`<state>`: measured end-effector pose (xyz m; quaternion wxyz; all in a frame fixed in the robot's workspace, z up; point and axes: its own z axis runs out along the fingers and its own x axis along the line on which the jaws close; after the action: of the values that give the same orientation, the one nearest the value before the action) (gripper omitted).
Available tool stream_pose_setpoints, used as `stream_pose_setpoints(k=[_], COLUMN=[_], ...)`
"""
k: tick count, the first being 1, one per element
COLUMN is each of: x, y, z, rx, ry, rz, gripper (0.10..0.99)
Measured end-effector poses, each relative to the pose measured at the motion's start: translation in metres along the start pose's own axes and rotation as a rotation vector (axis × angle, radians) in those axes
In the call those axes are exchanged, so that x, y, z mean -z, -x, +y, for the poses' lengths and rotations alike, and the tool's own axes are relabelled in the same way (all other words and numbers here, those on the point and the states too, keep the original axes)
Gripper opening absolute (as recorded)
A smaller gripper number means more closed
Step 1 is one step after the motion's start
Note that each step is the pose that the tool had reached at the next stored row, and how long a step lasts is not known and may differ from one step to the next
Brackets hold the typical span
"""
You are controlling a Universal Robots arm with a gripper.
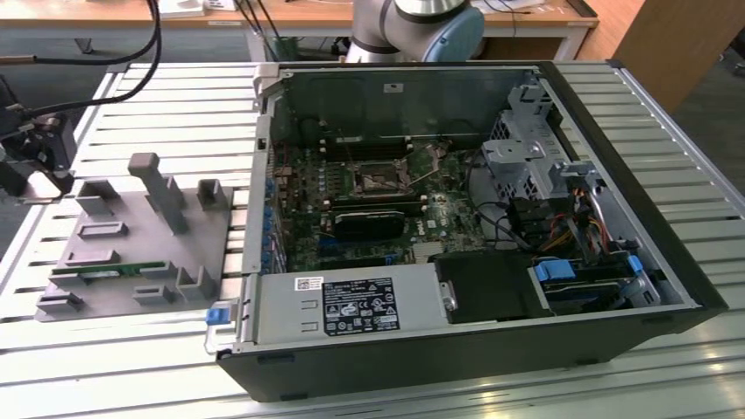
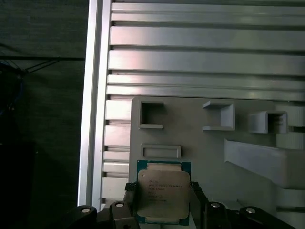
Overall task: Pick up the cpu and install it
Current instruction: 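Pick up the cpu and move it towards the insertion slot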
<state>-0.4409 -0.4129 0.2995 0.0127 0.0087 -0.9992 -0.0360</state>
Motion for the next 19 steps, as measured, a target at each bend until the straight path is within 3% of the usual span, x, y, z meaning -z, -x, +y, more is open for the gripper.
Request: stream_pose_setpoints(k=[19], x=[0.038], y=[-0.001], z=[0.0031], rx=[0.0], ry=[0.0], rz=[-0.0014], gripper=[0.529])
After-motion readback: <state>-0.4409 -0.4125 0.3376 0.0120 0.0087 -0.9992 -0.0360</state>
